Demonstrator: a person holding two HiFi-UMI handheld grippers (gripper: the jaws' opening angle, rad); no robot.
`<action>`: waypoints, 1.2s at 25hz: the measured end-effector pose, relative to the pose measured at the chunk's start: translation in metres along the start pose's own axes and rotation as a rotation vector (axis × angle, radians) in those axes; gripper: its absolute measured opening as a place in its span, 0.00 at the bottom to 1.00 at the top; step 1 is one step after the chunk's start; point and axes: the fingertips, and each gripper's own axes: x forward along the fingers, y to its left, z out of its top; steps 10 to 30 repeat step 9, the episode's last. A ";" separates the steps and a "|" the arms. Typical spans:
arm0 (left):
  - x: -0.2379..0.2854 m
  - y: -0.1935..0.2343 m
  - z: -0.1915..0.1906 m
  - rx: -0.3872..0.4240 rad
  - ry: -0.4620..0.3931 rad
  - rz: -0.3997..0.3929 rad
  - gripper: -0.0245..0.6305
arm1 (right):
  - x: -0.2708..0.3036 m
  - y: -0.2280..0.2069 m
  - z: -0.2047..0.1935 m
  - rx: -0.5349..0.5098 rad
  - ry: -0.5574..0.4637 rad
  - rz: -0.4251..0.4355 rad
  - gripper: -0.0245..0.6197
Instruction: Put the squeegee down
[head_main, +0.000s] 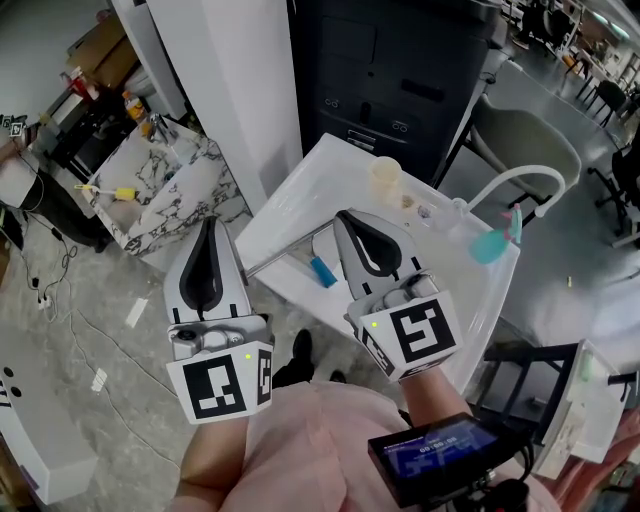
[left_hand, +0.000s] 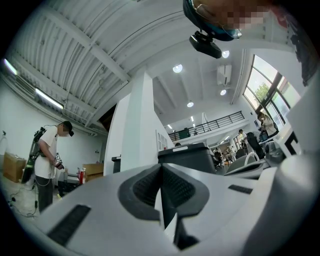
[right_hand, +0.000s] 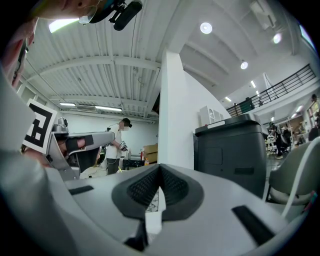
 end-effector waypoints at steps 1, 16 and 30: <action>0.000 -0.001 0.000 0.001 0.001 0.000 0.05 | 0.000 -0.001 0.000 0.000 0.000 0.000 0.04; 0.001 0.002 -0.003 0.003 0.007 0.000 0.05 | 0.003 0.000 -0.001 -0.002 0.003 -0.002 0.04; 0.001 0.002 -0.003 0.003 0.007 0.000 0.05 | 0.003 0.000 -0.001 -0.002 0.003 -0.002 0.04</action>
